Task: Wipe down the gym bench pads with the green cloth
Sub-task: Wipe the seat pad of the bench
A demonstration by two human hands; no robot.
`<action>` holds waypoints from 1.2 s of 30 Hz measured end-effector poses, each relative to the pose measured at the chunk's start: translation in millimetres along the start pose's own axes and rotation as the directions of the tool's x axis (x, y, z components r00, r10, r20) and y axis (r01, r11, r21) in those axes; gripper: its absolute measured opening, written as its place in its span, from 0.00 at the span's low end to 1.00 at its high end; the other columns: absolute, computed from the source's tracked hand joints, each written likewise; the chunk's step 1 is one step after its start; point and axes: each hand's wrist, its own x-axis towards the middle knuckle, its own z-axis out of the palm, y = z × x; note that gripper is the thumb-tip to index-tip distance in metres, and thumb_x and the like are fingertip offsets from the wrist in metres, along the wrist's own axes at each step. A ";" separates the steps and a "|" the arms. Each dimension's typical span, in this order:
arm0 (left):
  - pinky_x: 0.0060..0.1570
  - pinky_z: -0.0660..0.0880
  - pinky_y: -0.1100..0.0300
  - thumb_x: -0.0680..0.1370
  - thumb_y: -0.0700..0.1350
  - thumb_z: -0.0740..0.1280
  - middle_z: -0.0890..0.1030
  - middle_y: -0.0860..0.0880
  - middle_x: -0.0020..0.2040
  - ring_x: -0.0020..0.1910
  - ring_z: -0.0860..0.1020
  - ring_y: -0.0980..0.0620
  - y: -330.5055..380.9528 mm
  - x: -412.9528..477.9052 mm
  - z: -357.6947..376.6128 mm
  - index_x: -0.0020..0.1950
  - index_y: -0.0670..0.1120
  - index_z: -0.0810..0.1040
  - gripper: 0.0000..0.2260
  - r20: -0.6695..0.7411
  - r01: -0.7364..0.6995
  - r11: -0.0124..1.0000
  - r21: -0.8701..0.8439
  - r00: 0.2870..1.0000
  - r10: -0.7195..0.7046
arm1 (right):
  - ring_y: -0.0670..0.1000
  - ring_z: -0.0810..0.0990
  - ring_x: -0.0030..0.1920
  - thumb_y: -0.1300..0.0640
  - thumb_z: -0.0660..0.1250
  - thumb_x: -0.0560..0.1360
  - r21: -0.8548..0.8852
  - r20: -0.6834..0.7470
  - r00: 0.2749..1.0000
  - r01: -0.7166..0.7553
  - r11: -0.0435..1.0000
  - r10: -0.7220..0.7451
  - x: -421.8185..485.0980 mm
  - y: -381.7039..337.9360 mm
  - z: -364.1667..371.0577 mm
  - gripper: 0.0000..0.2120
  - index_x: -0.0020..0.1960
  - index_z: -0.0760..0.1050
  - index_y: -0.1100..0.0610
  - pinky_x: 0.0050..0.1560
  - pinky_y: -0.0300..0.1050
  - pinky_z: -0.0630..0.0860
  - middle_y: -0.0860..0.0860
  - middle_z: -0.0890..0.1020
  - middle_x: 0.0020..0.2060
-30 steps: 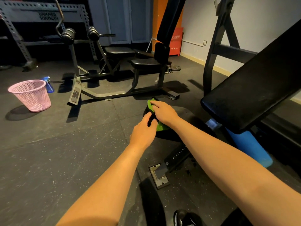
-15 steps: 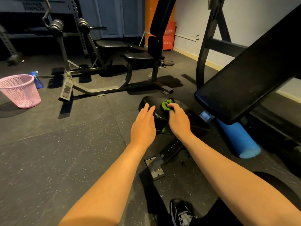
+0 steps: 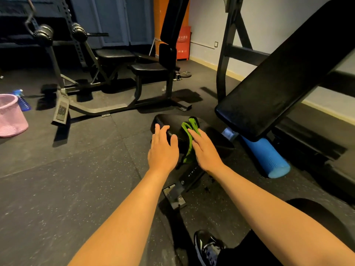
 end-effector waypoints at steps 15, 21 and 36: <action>0.76 0.48 0.35 0.85 0.56 0.47 0.49 0.57 0.82 0.81 0.52 0.52 1.5 -9.3 8.7 0.73 0.63 0.63 0.17 -0.079 0.007 0.996 0.086 0.997 0.000 | 0.53 0.47 0.80 0.71 0.62 0.75 -0.095 0.170 0.975 0.159 0.983 -0.141 8.6 -24.5 5.4 0.38 0.80 0.55 0.50 0.75 0.47 0.47 0.52 0.55 0.80; 0.76 0.50 0.34 0.86 0.55 0.47 0.49 0.56 0.82 0.81 0.52 0.52 9.0 -12.6 12.8 0.73 0.62 0.63 0.17 -0.105 0.045 0.998 0.043 0.994 -0.040 | 0.58 0.52 0.80 0.70 0.62 0.75 -0.172 0.135 0.991 0.004 0.985 0.020 -0.2 29.9 -22.0 0.40 0.80 0.55 0.44 0.77 0.51 0.42 0.56 0.57 0.79; 0.74 0.58 0.40 0.86 0.50 0.47 0.52 0.54 0.82 0.79 0.58 0.51 3.1 -12.0 36.0 0.75 0.59 0.61 0.18 -0.297 -0.018 0.999 0.032 0.954 0.027 | 0.54 0.65 0.74 0.60 0.63 0.80 -0.106 0.176 0.878 0.466 0.879 -0.444 27.8 6.0 -7.6 0.29 0.79 0.60 0.49 0.76 0.53 0.54 0.51 0.69 0.74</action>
